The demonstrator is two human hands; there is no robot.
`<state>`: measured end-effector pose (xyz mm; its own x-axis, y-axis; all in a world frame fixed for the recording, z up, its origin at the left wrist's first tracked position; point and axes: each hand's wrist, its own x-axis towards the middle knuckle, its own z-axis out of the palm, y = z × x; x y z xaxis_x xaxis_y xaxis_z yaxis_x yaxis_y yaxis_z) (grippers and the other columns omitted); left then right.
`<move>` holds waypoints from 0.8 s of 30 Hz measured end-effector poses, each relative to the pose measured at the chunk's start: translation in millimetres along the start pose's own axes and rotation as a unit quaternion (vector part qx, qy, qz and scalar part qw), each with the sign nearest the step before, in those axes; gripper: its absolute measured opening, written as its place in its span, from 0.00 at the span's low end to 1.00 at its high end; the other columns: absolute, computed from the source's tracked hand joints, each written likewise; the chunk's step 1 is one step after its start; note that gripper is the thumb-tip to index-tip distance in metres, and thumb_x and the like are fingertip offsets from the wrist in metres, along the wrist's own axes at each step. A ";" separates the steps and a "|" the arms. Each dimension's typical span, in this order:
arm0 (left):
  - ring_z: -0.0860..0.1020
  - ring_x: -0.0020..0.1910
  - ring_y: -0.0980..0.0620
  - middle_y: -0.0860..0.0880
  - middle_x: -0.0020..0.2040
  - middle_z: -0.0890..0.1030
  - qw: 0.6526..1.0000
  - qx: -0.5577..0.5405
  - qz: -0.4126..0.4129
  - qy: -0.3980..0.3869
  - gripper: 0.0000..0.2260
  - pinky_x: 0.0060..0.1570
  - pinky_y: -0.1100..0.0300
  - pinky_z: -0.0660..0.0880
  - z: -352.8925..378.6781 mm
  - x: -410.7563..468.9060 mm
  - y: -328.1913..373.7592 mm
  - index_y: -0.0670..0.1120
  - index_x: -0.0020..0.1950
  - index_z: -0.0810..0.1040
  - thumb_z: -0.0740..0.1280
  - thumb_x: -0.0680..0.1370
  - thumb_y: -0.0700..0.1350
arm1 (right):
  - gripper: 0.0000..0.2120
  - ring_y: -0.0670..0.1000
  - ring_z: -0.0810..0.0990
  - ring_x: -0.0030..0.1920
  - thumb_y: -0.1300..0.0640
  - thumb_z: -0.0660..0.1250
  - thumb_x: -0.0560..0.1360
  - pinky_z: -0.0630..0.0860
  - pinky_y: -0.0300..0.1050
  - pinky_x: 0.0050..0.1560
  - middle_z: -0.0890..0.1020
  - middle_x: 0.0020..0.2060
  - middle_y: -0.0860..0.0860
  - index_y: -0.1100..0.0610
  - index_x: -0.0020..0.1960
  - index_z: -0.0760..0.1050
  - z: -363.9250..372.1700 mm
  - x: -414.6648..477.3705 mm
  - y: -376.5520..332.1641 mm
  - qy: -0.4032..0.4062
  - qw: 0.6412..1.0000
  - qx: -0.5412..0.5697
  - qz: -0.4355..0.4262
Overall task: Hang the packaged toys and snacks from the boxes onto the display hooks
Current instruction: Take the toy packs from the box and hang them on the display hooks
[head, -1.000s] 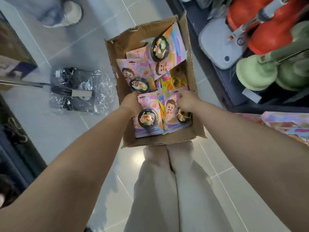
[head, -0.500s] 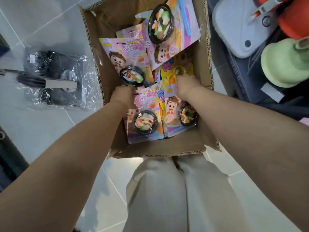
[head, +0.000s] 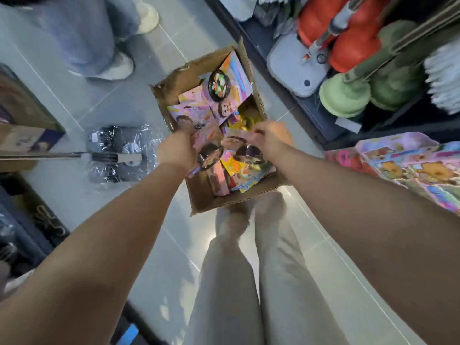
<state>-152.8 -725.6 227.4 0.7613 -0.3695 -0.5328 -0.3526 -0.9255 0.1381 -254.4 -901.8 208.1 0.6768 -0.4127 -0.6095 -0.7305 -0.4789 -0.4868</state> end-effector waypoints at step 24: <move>0.77 0.55 0.38 0.40 0.54 0.80 0.889 0.103 0.445 0.046 0.10 0.46 0.52 0.72 -62.2 -318.3 309.7 0.48 0.55 0.78 0.60 0.79 0.44 | 0.07 0.59 0.79 0.52 0.59 0.65 0.74 0.75 0.47 0.49 0.82 0.49 0.58 0.55 0.49 0.81 -159.0 -449.0 193.7 0.342 0.905 0.147 0.205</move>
<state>-470.4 -899.8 491.8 0.1693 -0.9612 -0.2180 -0.9216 -0.2328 0.3107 -685.3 -932.4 487.0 0.1673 -0.9407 -0.2950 -0.8577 0.0086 -0.5140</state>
